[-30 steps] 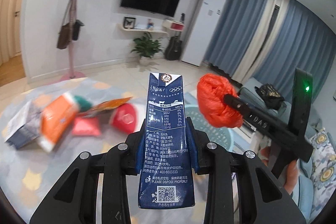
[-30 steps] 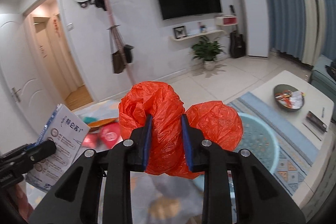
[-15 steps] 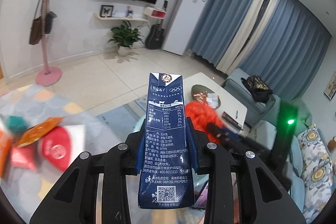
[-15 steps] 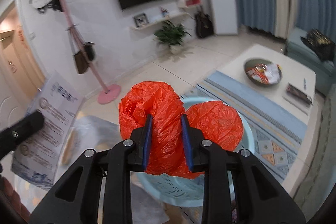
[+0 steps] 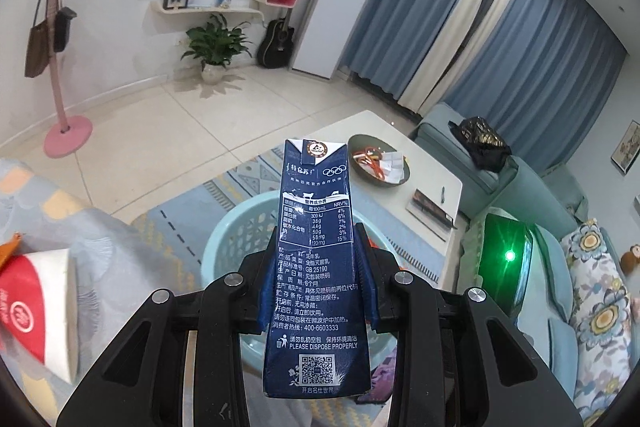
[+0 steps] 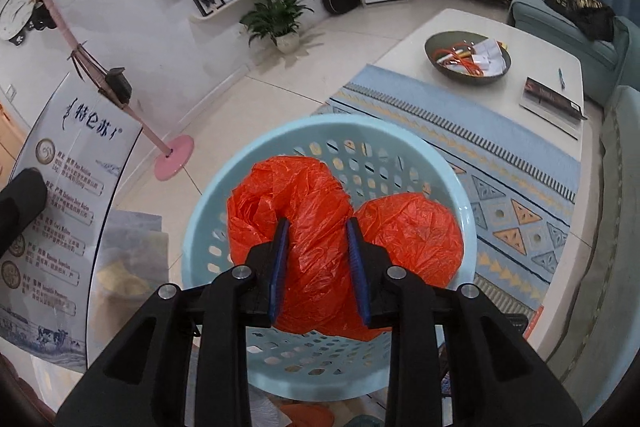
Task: Collect trash
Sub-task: 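Carry the carton and red bag over the basket and release both, then move both grippers back to the table toward the white milk carton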
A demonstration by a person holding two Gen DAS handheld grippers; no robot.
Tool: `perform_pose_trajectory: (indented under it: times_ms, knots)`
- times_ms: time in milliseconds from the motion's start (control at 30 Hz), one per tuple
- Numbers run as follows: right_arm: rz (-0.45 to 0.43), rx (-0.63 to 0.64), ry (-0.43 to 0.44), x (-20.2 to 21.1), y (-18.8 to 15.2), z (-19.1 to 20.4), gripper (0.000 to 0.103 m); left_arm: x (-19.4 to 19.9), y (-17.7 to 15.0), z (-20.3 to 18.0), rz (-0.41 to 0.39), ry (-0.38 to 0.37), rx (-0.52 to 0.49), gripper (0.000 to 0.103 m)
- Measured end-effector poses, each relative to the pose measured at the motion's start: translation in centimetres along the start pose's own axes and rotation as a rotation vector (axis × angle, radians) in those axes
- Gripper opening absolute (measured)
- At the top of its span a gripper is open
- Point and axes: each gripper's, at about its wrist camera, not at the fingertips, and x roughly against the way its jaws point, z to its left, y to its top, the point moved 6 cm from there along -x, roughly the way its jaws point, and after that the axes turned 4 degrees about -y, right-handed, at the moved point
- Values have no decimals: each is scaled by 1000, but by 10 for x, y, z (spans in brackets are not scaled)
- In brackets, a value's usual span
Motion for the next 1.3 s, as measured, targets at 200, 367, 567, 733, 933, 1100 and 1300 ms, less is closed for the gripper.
perform_pose_trajectory:
  times_ms: [200, 367, 567, 733, 933, 1100, 1300]
  knots:
    - [-6, -26, -6, 6, -2, -10, 59, -11, 0, 4, 10, 8, 1, 44]
    - [-13, -37, 4, 18, -3, -14, 59, 0, -7, 14, -2, 5, 55, 67]
    - [-29, -19, 34, 37, -5, 1, 59, 29, -9, 18, -37, 11, 69, 67]
    - [-61, 21, 74, 63, -7, 27, 59, 71, -12, 19, -97, 30, 67, 67]
    - [-96, 91, 137, 93, -18, 68, 59, 126, -16, 29, -185, 86, 95, 73]
    - [-127, 182, 186, 115, -34, 113, 60, 181, -26, 56, -266, 177, 140, 73]
    - [-149, 263, 245, 122, -70, 164, 64, 251, -36, 109, -368, 372, 218, 82]
